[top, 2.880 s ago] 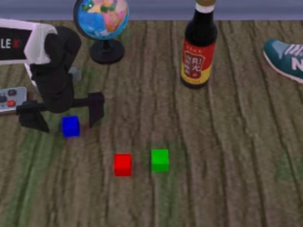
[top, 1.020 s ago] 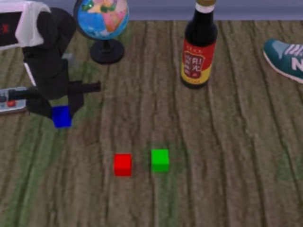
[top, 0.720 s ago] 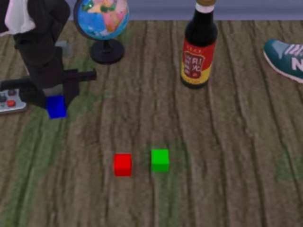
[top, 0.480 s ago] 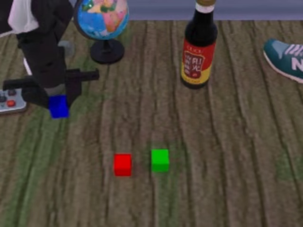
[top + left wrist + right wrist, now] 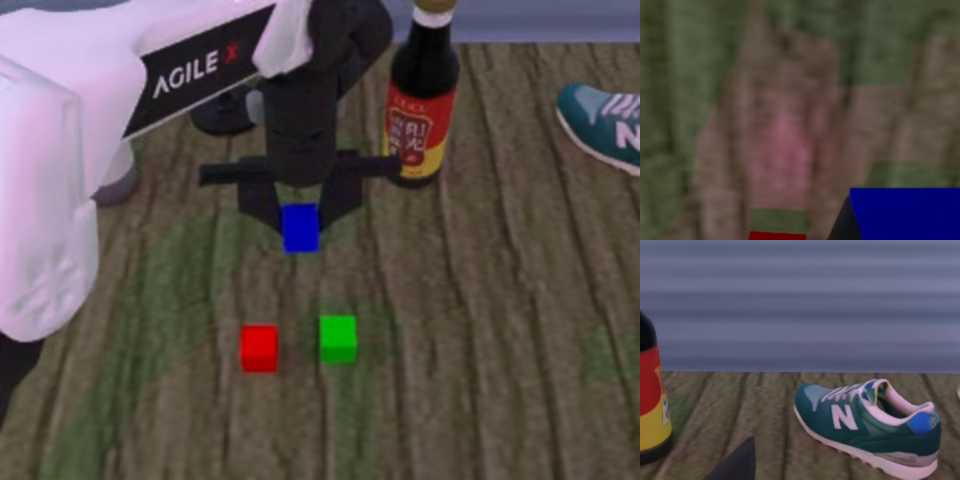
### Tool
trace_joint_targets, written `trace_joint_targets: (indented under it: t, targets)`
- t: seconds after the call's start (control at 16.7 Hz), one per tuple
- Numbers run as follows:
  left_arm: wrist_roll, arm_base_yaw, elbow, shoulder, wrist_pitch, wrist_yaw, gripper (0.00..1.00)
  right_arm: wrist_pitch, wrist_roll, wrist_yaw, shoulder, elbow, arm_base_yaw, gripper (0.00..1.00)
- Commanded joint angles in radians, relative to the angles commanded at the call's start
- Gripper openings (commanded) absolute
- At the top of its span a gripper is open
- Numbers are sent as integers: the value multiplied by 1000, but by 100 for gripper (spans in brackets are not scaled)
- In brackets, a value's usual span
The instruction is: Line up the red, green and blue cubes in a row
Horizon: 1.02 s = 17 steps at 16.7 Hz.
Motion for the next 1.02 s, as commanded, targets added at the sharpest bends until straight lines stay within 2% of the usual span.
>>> trace_joint_targets:
  t: [0.18, 0.36, 0.72, 1.02]
  targets:
    - [-133, -169, 187, 89, -84, -4, 0, 0, 0, 0, 0, 0, 0, 100]
    - [-224, -279, 299, 144, -138, -7, 0, 0, 0, 0, 0, 0, 0, 100]
    - [-241, -299, 316, 152, -143, -7, 0, 0, 0, 0, 0, 0, 0, 100]
    - [-237, -303, 182, 154, -10, -5, 0, 0, 0, 0, 0, 0, 0, 100]
